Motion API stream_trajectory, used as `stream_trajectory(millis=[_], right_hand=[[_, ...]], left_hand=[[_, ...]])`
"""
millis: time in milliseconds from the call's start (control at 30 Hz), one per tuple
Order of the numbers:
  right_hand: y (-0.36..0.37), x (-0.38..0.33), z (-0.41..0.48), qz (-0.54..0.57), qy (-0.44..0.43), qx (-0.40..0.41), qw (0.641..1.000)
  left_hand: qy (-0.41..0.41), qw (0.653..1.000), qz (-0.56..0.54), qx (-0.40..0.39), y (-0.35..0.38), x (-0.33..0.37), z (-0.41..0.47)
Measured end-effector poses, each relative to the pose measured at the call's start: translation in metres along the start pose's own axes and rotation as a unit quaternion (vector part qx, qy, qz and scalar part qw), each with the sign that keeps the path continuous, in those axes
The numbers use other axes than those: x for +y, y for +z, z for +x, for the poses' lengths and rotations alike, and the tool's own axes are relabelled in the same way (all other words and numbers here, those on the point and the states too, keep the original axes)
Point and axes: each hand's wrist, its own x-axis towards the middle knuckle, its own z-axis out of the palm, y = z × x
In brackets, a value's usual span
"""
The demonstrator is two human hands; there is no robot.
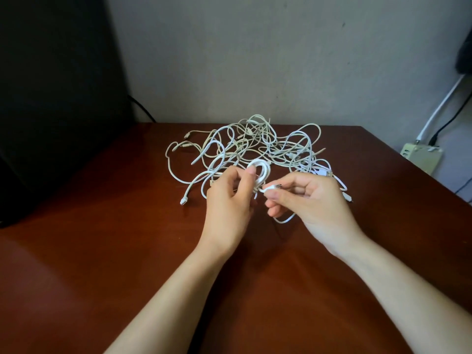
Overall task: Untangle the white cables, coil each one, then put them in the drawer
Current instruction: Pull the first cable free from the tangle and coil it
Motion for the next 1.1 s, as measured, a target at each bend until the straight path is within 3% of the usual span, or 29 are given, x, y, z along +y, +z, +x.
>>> stream_trajectory(millis=[200, 400, 700, 933, 1100], right_hand=[[-0.003, -0.001, 0.001, -0.047, 0.006, 0.016, 0.999], [-0.008, -0.003, 0.004, -0.072, 0.056, -0.020, 0.996], [-0.020, -0.009, 0.003, -0.097, 0.130, -0.041, 0.986], [-0.021, -0.007, 0.005, -0.132, 0.122, -0.023, 0.983], [-0.021, -0.005, 0.005, -0.139, 0.070, 0.031, 0.987]], left_hand=[[0.059, 0.995, 0.081, -0.009, 0.000, 0.003, -0.005], [0.132, 0.978, 0.162, -0.013, -0.001, 0.001, -0.006], [0.195, 0.960, 0.189, -0.065, -0.001, 0.001, -0.007], [0.181, 0.967, 0.152, -0.090, 0.001, 0.000, -0.006], [0.128, 0.981, 0.096, -0.112, 0.002, 0.003, -0.007]])
